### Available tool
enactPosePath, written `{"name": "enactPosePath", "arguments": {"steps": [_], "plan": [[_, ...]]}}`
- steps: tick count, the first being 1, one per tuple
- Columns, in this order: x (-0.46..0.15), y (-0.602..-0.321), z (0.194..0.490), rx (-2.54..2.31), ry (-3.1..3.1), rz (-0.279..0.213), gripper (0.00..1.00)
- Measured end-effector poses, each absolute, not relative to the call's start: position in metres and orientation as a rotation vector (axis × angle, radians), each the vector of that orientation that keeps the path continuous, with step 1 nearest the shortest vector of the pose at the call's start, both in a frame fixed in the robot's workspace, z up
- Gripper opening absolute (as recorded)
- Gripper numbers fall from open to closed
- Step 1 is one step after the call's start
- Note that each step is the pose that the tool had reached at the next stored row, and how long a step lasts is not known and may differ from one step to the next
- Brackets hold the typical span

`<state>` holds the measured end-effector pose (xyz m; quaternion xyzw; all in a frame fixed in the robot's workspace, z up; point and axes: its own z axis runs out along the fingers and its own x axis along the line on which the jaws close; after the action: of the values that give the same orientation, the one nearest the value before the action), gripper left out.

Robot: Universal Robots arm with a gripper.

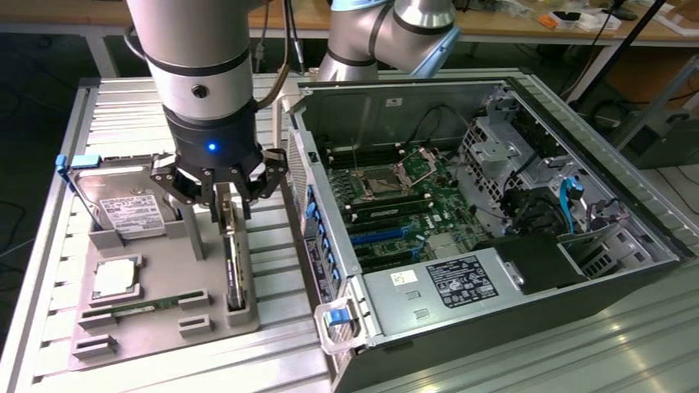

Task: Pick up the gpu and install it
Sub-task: 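Pick up the gpu and move the gpu toward the slot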

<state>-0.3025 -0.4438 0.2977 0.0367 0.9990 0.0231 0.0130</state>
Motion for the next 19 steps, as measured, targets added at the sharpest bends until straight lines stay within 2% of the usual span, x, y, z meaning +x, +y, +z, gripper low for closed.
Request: {"name": "enactPosePath", "arguments": {"steps": [19], "plan": [[-0.3028, -0.4439, 0.2895, 0.114, 3.113, 0.072, 0.42]]}}
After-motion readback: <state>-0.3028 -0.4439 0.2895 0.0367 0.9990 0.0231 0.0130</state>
